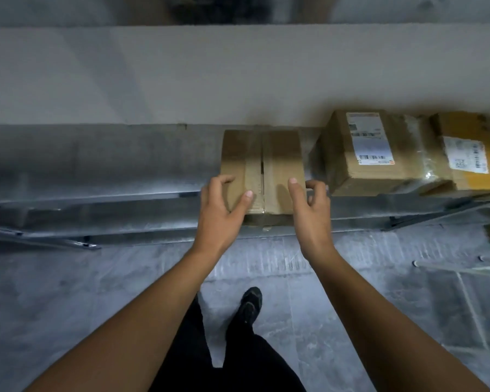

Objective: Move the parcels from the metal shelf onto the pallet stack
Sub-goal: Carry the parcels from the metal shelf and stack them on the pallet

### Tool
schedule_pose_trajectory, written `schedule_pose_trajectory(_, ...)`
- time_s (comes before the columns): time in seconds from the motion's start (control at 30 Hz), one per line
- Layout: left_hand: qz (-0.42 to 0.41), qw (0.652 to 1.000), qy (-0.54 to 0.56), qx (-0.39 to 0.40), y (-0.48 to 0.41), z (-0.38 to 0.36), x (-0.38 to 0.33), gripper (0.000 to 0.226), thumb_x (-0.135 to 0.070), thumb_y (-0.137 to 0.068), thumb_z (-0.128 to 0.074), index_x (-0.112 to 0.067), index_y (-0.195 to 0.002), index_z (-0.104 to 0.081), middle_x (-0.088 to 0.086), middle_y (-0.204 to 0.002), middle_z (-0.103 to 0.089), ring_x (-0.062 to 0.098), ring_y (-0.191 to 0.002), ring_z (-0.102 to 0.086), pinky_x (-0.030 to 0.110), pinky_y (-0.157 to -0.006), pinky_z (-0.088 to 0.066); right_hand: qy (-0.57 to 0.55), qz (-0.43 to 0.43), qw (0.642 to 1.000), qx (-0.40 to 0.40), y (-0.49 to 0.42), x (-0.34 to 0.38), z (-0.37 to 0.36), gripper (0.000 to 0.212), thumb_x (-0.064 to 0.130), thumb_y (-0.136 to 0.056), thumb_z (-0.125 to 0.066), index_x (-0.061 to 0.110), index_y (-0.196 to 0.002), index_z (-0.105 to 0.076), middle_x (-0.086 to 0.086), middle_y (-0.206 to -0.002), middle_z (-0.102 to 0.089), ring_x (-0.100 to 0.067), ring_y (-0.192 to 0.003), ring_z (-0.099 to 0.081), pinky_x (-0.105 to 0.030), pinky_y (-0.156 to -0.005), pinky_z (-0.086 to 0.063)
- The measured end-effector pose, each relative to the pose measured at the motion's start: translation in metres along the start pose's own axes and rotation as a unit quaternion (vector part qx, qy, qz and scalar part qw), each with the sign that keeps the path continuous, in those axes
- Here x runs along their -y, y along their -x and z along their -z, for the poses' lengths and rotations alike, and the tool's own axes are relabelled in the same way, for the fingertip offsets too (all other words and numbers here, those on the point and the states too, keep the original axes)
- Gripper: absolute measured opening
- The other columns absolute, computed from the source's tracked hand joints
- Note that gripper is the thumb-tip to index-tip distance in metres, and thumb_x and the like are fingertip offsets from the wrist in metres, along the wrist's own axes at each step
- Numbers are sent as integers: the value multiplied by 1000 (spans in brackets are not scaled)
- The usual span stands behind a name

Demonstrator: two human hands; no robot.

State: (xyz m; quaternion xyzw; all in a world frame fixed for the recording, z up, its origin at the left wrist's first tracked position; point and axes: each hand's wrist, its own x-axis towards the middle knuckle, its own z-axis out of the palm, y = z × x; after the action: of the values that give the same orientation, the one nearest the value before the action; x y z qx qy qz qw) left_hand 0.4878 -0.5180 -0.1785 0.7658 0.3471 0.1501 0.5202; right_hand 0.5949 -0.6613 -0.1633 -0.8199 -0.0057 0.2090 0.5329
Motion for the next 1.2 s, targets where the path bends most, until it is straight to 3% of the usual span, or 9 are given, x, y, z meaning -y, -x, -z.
schedule_pose_trajectory(0.17, 51, 990, 67, -112, 26, 67, 22, 84, -61, -85, -72, -38, -154, -30, -2, -157, -42, 14, -144, -43, 44, -117, -42, 22, 54, 992, 108, 27, 23, -52, 43, 67, -89, -66, 32, -111, -53, -8, -126, -60, -21, -113, -62, -46, -101, -53)
schedule_pose_trajectory(0.27, 72, 982, 59, -163, 34, 119, 35, 88, -56, -87, -76, -32, -159, -31, -5, -158, -38, 8, -143, -38, 36, -117, -37, 53, 100, 983, 146, 52, 41, -95, 48, 56, -92, -73, 25, -123, -52, -6, -131, -58, -21, -118, -61, -49, -105, -52)
schedule_pose_trajectory(0.37, 69, 974, 64, -204, 45, 179, 53, 78, -53, -87, -79, -33, -153, -42, -9, -142, -45, -1, -127, -50, 10, -100, -39, 85, 148, 969, 179, 83, 64, -145, 61, 54, -93, -73, 23, -140, -51, -2, -135, -53, -20, -127, -57, -45, -111, -48)
schedule_pose_trajectory(0.5, 67, 954, 70, -284, 77, 267, 80, 70, -49, -87, -79, -31, -148, -51, -5, -132, -49, -20, -111, -50, -7, -84, -34, 106, 207, 947, 223, 139, 96, -225, 61, 50, -93, -74, 27, -145, -52, 3, -126, -50, -8, -113, -54, -31, -106, -44)
schedule_pose_trajectory(0.7, 87, 900, 89, -418, 154, 411, 135, 68, -50, -88, -77, -30, -148, -52, -5, -138, -50, -7, -114, -54, -3, -90, -38, 119, 274, 899, 319, 254, 126, -361, 60, 52, -93, -73, 32, -146, -52, 5, -125, -50, -9, -116, -57, -28, -101, -45)
schedule_pose_trajectory(0.87, 102, 848, 123, -506, 233, 508, 187, 73, -59, -83, -74, -35, -147, -49, -10, -141, -59, 6, -126, -59, 35, -105, -53, 124, 334, 846, 397, 357, 131, -464, 63, 49, -93, -74, 28, -149, -51, 1, -134, -51, -7, -116, -57, -31, -104, -45)
schedule_pose_trajectory(1.0, 121, 792, 131, -584, 313, 575, 220, 76, -60, -84, -74, -36, -150, -45, -27, -124, -64, -12, -111, -62, 10, -86, -53, 133, 358, 789, 482, 454, 130, -532, 66, 54, -93, -72, 30, -150, -49, 0, -138, -52, -14, -122, -57, -37, -105, -50)
schedule_pose_trajectory(1.13, 139, 731, 127, -656, 388, 627, 242, 80, -64, -83, -72, -34, -151, -44, -30, -124, -64, -12, -111, -63, 17, -91, -54, 131, 386, 727, 553, 544, 123, -584, 65, 57, -93, -71, 35, -149, -46, 7, -130, -46, 16, -105, -50, -6, -82, -37)
schedule_pose_trajectory(1.2, 143, 702, 128, -686, 421, 646, 252, 73, -58, -86, -73, -34, -149, -47, -33, -121, -65, -12, -110, -63, 15, -89, -54, 135, 393, 697, 584, 585, 120, -604, 65, 56, -93, -71, 36, -149, -45, 9, -129, -45, 25, -100, -46, -3, -76, -35)
